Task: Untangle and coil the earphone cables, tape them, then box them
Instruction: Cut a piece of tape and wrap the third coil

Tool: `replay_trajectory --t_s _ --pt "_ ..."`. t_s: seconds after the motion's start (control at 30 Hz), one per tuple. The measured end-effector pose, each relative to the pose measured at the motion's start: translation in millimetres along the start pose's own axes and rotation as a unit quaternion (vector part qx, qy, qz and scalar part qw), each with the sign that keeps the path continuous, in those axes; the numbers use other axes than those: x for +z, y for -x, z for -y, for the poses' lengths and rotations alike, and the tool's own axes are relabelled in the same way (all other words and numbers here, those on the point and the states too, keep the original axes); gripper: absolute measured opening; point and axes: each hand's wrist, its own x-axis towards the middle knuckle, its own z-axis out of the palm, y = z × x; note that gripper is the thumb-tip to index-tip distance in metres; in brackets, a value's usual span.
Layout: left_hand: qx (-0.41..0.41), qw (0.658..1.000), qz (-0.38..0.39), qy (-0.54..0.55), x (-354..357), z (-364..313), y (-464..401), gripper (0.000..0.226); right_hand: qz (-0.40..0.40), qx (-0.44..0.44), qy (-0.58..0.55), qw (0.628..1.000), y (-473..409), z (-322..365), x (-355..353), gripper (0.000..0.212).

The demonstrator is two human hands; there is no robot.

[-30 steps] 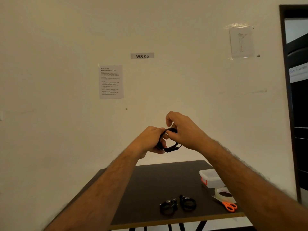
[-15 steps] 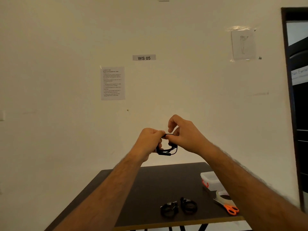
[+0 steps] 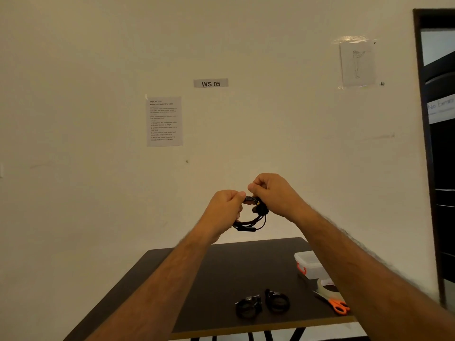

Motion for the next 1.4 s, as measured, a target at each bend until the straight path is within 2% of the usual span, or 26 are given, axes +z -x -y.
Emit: replay_trajectory --t_s 0.13,0.37,0.63,0.97,1.27,1.4 --pt "0.016 1.000 0.000 -0.013 -2 3 1 0.036 0.000 0.008 0.007 1.000 -2 1 0 0.019" --pt "0.080 0.991 -0.007 -0.108 0 3 -1 0.015 0.010 0.029 -0.026 0.999 -2 2 -2 0.018" --pt "0.137 0.973 -0.064 -0.175 4 13 -2 0.016 0.035 0.059 -0.050 0.996 -1 5 -4 0.021" --pt "0.140 0.966 -0.116 -0.184 4 12 -4 0.014 0.030 0.046 -0.047 0.997 -1 11 0 0.021" --pt "0.132 0.971 -0.079 -0.184 1 9 -3 0.018 0.021 0.045 -0.043 0.998 -4 8 -1 0.020" --pt "0.135 0.964 -0.098 -0.206 1 10 -4 0.023 0.024 0.051 -0.053 0.997 -5 7 0 0.019"
